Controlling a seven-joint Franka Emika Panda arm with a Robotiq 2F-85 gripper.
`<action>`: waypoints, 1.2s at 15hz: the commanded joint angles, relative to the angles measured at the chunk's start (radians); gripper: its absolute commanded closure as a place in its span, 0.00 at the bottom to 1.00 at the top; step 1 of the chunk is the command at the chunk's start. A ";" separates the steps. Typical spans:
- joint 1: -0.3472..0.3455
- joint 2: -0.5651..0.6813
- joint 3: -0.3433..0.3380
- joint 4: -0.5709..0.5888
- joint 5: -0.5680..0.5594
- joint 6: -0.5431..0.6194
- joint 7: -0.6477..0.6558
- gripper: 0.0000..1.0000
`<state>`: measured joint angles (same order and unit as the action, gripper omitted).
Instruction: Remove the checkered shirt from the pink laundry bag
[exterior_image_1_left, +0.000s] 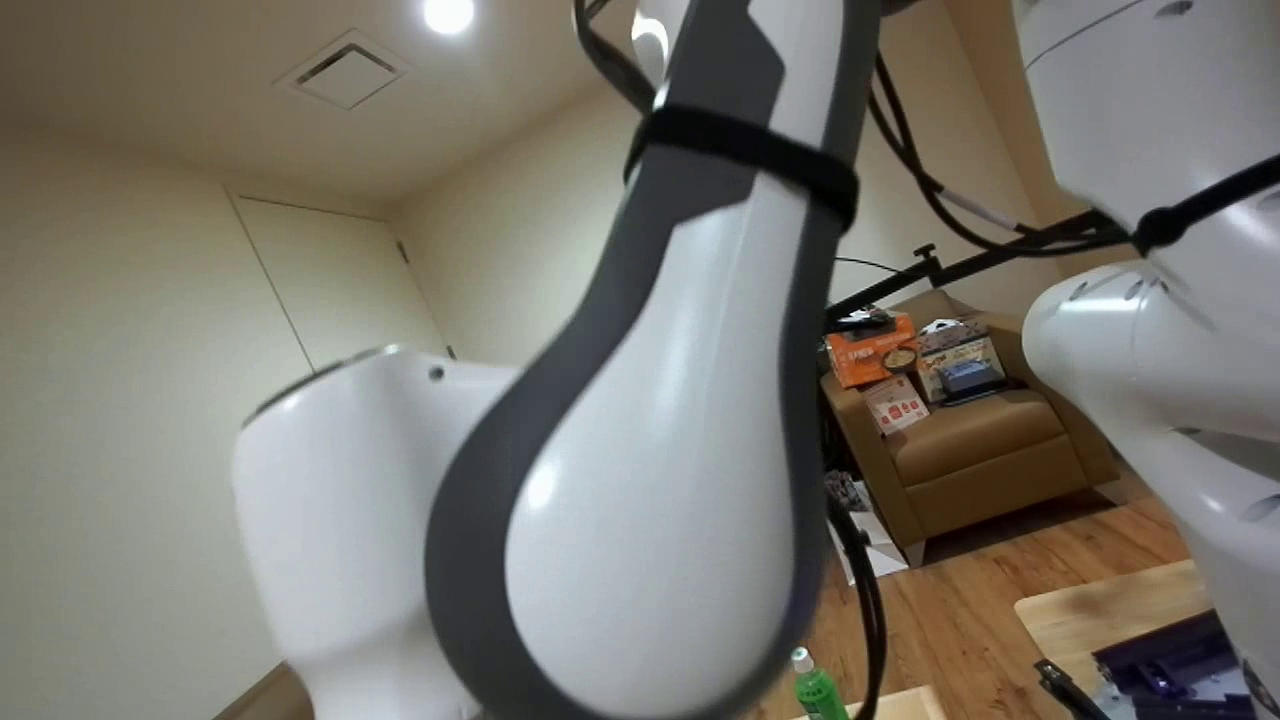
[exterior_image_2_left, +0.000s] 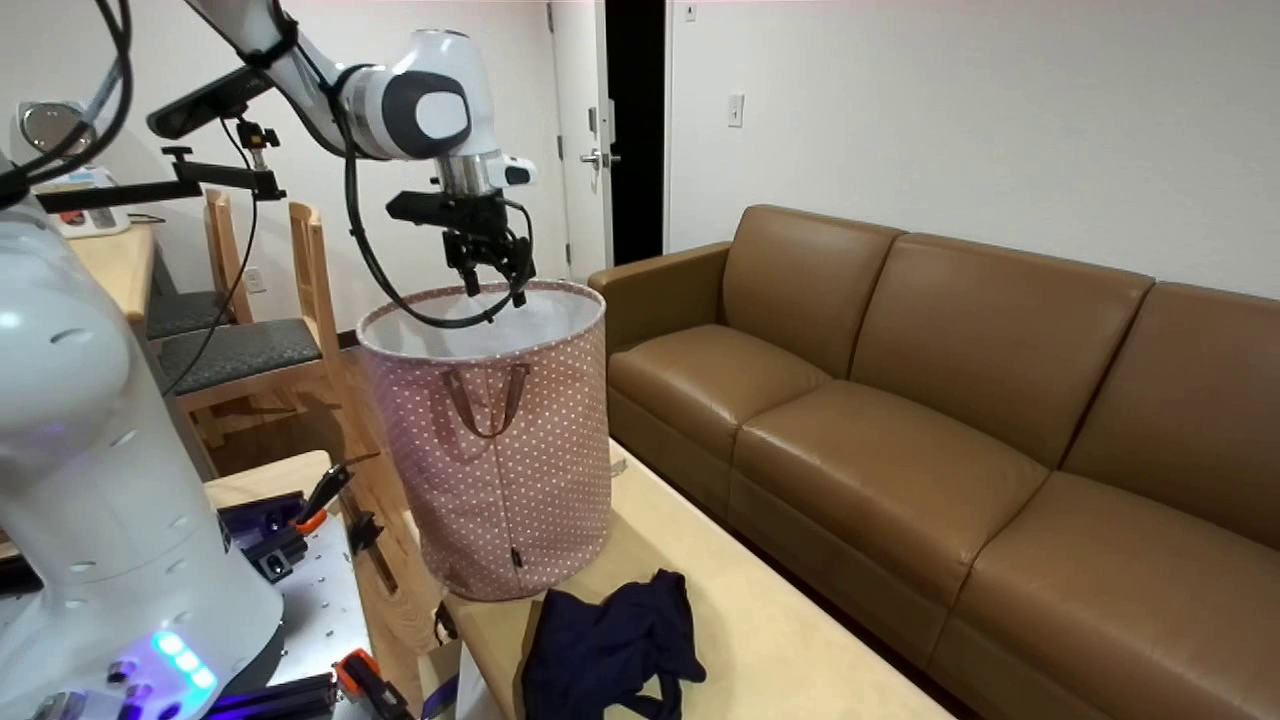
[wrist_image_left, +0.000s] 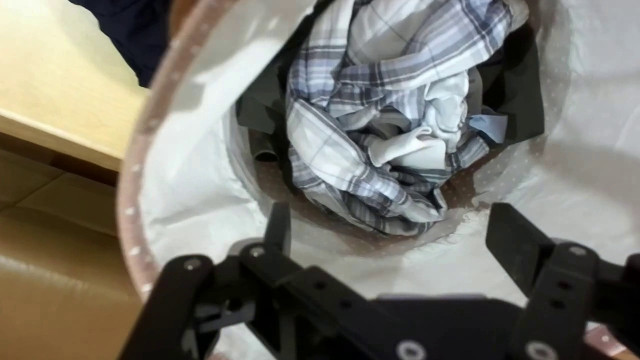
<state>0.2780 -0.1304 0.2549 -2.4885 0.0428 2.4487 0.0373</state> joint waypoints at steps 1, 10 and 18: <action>0.025 0.197 0.039 0.032 0.025 0.156 0.042 0.00; 0.053 0.564 0.036 0.056 0.034 0.355 0.126 0.00; 0.054 0.614 0.010 0.067 0.015 0.333 0.118 0.00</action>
<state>0.3297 0.4852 0.2669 -2.4221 0.0528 2.7838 0.1599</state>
